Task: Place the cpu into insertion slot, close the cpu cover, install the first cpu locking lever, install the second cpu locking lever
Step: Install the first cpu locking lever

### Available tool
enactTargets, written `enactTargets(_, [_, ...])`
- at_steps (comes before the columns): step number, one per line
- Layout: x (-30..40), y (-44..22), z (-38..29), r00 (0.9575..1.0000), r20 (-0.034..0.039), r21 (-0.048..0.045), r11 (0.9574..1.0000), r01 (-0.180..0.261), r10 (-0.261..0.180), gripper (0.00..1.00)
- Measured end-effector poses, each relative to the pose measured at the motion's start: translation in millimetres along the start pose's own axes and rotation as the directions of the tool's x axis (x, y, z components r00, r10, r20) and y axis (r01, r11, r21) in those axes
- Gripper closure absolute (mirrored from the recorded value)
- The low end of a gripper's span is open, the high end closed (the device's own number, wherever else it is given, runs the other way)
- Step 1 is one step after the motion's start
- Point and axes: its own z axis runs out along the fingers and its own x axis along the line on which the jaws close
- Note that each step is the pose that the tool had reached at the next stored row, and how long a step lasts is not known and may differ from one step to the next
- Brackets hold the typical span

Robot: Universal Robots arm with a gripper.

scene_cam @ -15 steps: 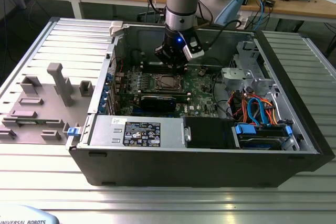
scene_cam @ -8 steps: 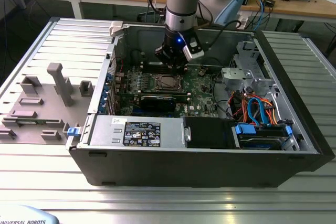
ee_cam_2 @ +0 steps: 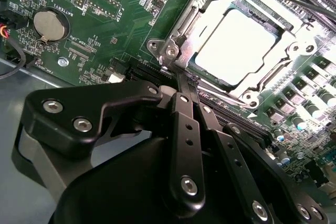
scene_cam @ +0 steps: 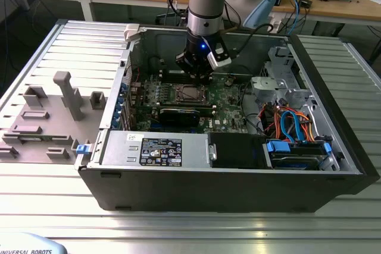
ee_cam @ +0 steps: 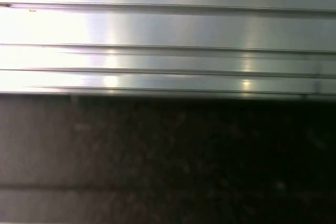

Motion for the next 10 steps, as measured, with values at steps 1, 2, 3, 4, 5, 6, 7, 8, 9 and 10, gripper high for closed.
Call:
enactTargets(1, [0.0, 0.0, -0.2, 1.0000, 0.0001, -0.0001, 1.0000, 0.000, 0.000, 0.89])
enactTargets(2, [0.0, -0.1, -0.5, 1.0000, 0.0002, -0.0003, 1.0000, 0.000, 0.000, 0.89])
enactTargets(3, [0.0, -0.1, -0.7, 1.0000, 0.0001, -0.0003, 1.0000, 0.000, 0.000, 0.89])
enactTargets(4, [0.0, -0.1, -1.1, 1.0000, 0.0001, -0.0002, 1.0000, 0.000, 0.000, 0.89])
enactTargets(5, [0.0, -0.1, -1.4, 1.0000, 0.0001, -0.0001, 1.0000, 0.000, 0.000, 0.89])
enactTargets(6, [0.0, -0.1, -1.7, 1.0000, 0.0002, -0.0001, 1.0000, 0.000, 0.000, 0.89])
enactTargets(7, [-0.1, 0.0, -2.1, 1.0000, 0.0001, -0.0002, 1.0000, 0.000, 0.000, 0.89])
enactTargets(8, [0.0, 0.0, -2.8, 1.0000, -0.0001, 0.0000, 1.0000, 0.000, 0.000, 0.89])
enactTargets(9, [0.0, 0.0, -3.2, 1.0000, -0.0001, 0.0000, 1.0000, 0.000, 0.000, 0.89])
enactTargets(10, [0.0, 0.0, -3.6, 1.0000, 0.0000, -0.0001, 1.0000, 0.000, 0.000, 0.89])
